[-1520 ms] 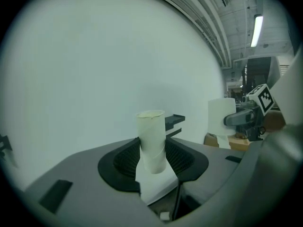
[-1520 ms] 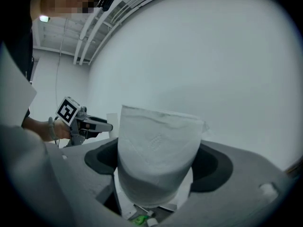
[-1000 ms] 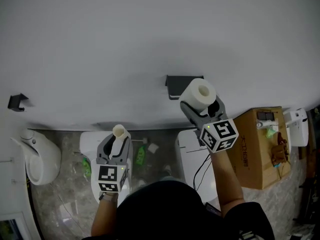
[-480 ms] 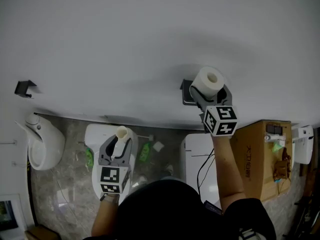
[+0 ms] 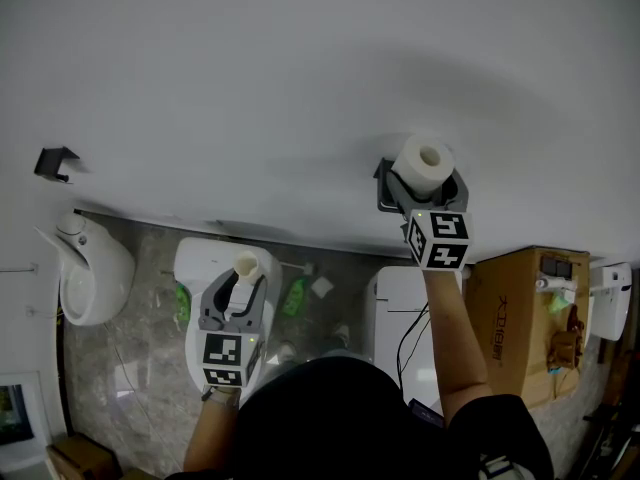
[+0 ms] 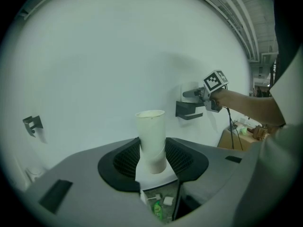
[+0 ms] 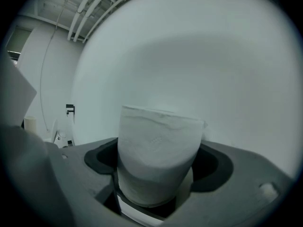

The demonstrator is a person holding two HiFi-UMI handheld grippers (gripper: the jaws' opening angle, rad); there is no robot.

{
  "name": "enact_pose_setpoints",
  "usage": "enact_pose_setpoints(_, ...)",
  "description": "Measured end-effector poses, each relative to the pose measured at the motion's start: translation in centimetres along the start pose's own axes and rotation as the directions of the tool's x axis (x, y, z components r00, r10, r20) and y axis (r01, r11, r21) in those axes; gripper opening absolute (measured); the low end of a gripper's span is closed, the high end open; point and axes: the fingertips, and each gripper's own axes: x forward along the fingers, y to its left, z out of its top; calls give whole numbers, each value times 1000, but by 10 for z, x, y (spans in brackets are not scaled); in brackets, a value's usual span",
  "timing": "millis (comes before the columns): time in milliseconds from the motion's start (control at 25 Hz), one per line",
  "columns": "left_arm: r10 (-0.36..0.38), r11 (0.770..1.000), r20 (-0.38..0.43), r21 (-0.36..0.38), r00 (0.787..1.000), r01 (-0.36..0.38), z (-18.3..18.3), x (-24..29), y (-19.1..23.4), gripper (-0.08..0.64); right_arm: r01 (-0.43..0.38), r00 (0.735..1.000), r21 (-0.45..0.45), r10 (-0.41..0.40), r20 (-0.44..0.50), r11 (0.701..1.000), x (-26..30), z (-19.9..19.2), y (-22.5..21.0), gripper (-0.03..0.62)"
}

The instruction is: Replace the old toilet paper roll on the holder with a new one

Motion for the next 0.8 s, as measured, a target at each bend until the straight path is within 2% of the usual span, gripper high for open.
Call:
enact_pose_setpoints(280, -4, 1000, -1, -8, 1000, 4, -3, 0, 0, 181, 28, 999, -91, -30, -22, 995, 4, -7, 3, 443)
enact_pose_setpoints(800, -11, 1000, 12, -7, 1000, 11, -7, -13, 0, 181, 9, 1000, -67, -11, -22, 998, -8, -8, 9, 497)
